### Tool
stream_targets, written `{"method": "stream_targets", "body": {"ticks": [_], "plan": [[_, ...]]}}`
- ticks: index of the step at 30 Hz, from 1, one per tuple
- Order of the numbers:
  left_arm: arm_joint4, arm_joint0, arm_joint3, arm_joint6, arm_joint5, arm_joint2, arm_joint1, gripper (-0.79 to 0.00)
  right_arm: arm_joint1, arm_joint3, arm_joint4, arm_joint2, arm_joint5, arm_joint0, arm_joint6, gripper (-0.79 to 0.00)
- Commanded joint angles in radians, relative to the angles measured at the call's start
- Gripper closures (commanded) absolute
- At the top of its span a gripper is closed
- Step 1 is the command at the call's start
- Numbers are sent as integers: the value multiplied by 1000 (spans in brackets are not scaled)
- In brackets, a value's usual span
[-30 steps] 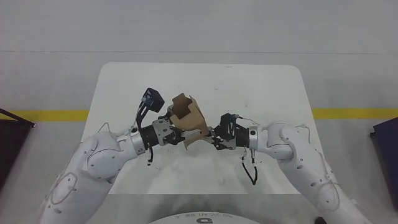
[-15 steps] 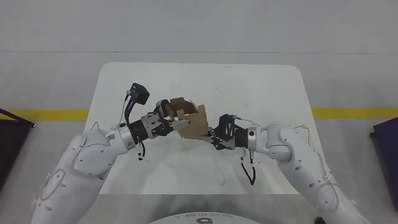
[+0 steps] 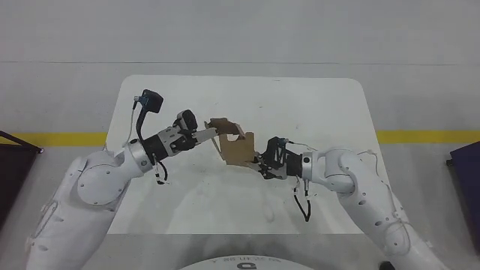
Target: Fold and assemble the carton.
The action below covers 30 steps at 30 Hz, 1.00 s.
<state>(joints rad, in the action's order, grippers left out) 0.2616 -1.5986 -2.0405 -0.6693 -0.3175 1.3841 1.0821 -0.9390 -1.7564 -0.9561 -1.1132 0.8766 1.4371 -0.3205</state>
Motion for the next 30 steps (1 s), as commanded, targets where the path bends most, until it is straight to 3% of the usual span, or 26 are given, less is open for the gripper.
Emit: {"method": "stream_targets", "body": {"ticks": [1, 5, 10, 19, 30], "plan": [[-10, 8, 2, -23, -16, -13, -1, -785, 0, 2, -1, 2, 0, -2, -2, 0], [-45, 19, 2, -51, -52, -35, -2, -785, 0, 4, -1, 5, 1, -5, -3, 0], [-19, 32, 14, -64, -34, -56, -3, -785, 1, 5, -1, 7, 2, -6, -5, 0], [38, 37, 43, -40, 76, -86, -3, -785, 3, -5, -10, 6, -2, -2, -11, 0], [19, 38, 52, -106, 231, -108, -5, -785, 7, -19, -16, 3, -2, 5, -13, 0]]}}
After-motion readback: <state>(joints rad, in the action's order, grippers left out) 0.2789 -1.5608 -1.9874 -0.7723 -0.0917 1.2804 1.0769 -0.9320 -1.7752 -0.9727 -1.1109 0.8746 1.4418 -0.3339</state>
